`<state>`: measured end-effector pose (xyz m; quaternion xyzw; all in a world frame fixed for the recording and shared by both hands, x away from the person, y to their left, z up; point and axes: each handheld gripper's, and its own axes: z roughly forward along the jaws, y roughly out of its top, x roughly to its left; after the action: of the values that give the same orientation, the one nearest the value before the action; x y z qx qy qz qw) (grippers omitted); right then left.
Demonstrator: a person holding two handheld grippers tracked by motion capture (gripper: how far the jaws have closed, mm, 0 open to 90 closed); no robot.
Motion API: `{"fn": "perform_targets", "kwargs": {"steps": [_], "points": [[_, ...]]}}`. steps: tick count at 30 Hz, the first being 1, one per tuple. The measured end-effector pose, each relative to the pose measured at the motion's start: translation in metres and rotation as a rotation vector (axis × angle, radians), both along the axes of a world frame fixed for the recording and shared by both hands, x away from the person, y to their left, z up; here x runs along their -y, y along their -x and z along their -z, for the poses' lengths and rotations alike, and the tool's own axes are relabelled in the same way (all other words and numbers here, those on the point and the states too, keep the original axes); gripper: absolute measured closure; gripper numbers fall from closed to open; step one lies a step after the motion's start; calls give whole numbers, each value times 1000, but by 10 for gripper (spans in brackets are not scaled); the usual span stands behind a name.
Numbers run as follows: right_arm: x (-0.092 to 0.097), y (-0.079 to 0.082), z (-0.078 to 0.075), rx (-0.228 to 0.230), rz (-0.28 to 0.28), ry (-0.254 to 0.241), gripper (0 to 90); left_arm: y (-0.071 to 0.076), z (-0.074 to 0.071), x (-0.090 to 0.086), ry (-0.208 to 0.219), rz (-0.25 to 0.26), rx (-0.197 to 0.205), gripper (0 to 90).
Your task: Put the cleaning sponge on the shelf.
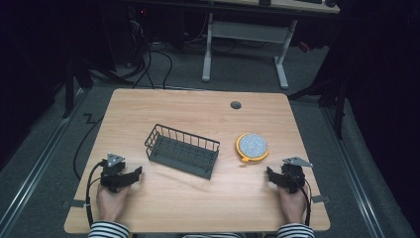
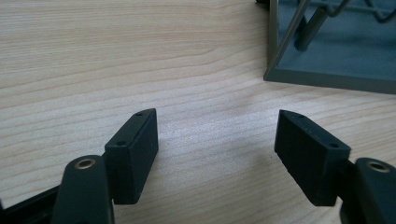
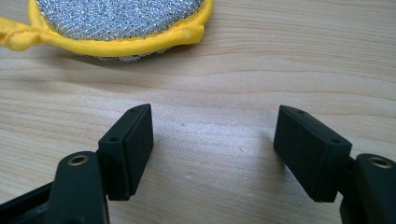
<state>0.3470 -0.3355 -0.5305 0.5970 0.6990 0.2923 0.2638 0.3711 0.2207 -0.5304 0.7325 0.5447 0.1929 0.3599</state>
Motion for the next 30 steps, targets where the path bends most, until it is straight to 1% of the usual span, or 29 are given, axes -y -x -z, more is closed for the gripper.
{"fn": "perform_targets", "kwargs": {"steps": [2,3,4,9,12,16,20,22,23,26,27,30], "points": [[0,0,0,0,0,0,286,0,-3,-1,1,3,-4,314],[0,0,0,0,-2,1,283,1,-7,-1,7,7,-3,320],[0,0,0,-1,-2,1,282,1,-7,-1,7,7,-3,322],[0,0,0,-3,-5,3,279,1,-21,-2,26,23,3,329],[0,0,0,0,-8,1,274,1,-31,-2,28,38,-1,331],[0,0,0,-1,-11,2,271,1,-37,-3,28,40,-5,335],[0,0,0,-1,-12,2,270,2,-46,-7,53,39,-9,335],[0,0,0,-1,-14,2,268,2,-55,-11,83,38,-2,336],[0,0,0,-1,-14,2,268,2,-55,-11,83,38,-2,337],[0,0,0,-2,-15,2,267,2,-70,-14,100,42,7,338],[0,0,0,-2,-15,2,267,2,-70,-14,100,42,7,339],[0,0,0,-1,-17,4,265,1,-79,-15,110,49,9,343]]}}
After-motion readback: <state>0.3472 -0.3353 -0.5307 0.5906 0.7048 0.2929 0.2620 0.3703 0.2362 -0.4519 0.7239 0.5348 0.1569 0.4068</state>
